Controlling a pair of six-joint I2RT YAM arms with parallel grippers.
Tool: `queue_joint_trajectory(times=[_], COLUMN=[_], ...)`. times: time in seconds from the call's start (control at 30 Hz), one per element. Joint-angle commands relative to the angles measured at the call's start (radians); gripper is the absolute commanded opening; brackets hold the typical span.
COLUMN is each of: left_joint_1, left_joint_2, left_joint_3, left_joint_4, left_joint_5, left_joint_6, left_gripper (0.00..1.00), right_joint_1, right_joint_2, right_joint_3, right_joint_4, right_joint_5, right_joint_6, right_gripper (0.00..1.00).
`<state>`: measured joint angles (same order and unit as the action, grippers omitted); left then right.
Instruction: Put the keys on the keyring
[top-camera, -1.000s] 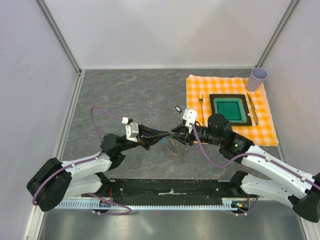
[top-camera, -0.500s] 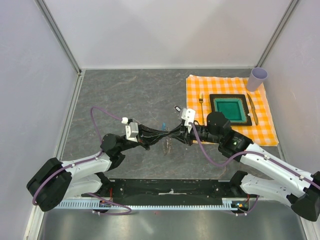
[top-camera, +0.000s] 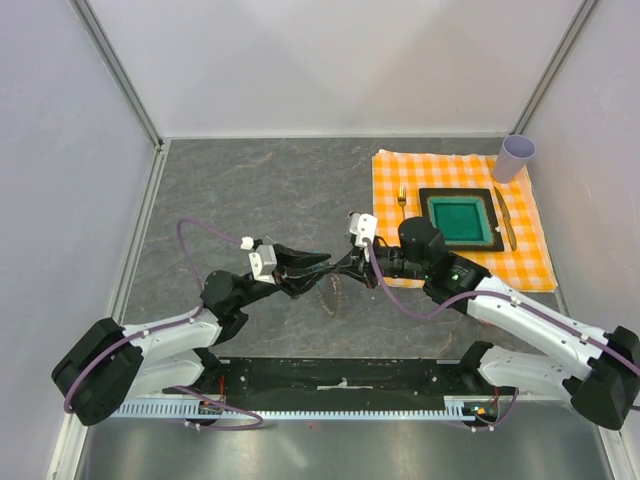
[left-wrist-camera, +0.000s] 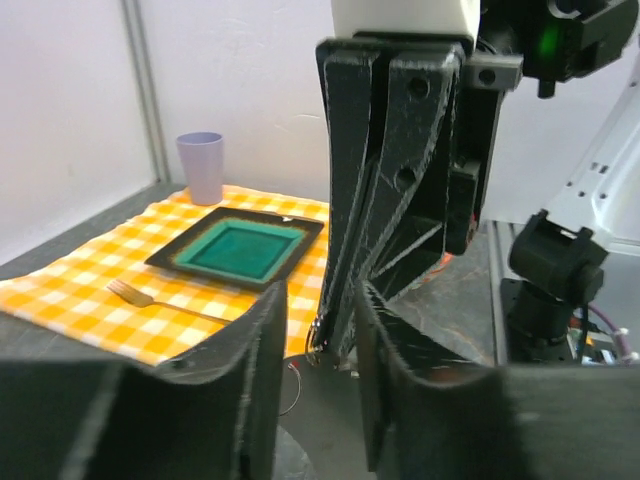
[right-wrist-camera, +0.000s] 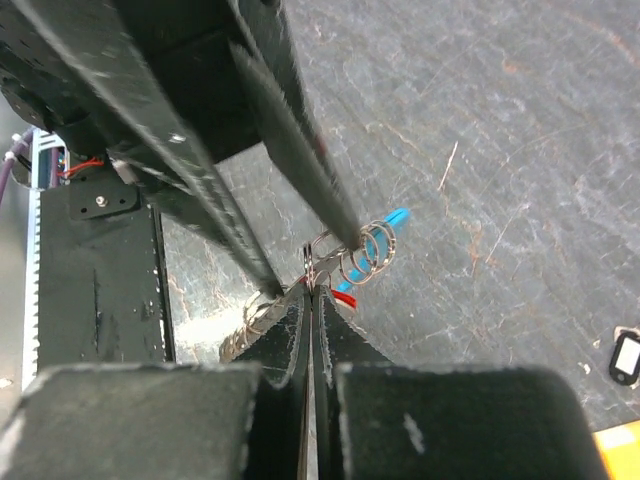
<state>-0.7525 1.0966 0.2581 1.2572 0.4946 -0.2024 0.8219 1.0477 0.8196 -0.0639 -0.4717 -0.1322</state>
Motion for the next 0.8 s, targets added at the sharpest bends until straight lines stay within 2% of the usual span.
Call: queue_joint_trajectory(times=[0.0,0.03,0.07,0.1,0.23,0.37,0.47,0.6,0.77], left_joint_1=[-0.002,-0.002,-0.004,-0.002,-0.002,-0.002,-0.002,-0.002,-0.002], left_joint_2=[-0.07,-0.089,-0.148,-0.183,-0.404,-0.61,-0.737,-0.825,-0.909], left_joint_3=[-0.025,-0.032,-0.031,-0.03,0.01,0.067,0.127,0.199,0.285], left_joint_4=[-0.031,-0.054,-0.096,-0.19,-0.511,-0.824,-1.025,-1.182,-1.33], left_joint_5=[-0.177,-0.206,-0.264,-0.293,-0.45,-0.686,-0.793,-0.827,-0.83], left_joint_6=[0.058,0.058,0.058,0.058,0.058,0.024,-0.008,-0.011,0.015], left_gripper=[0.49,0.54,0.64,0.66,0.71,0.74,0.79,0.82,0.82], right_joint_1=[-0.001,-0.003,-0.003,-0.003,-0.003,-0.001,0.002,0.002,0.002], right_joint_2=[0.041,0.049,0.057,0.078,0.155,0.268,0.392,0.578,0.713], right_joint_3=[0.03,0.032,0.03,0.035,0.065,0.113,0.217,0.415,0.53], right_joint_4=[0.055,0.055,0.056,0.056,0.099,0.237,0.288,0.309,0.309], right_joint_5=[0.045,0.054,0.061,0.064,0.056,0.015,-0.004,0.033,0.061], right_joint_6=[-0.004,-0.001,0.0,0.003,0.022,0.054,0.055,0.046,0.036], right_gripper=[0.0,0.0,0.0,0.0,0.0,0.0,0.0,0.0,0.0])
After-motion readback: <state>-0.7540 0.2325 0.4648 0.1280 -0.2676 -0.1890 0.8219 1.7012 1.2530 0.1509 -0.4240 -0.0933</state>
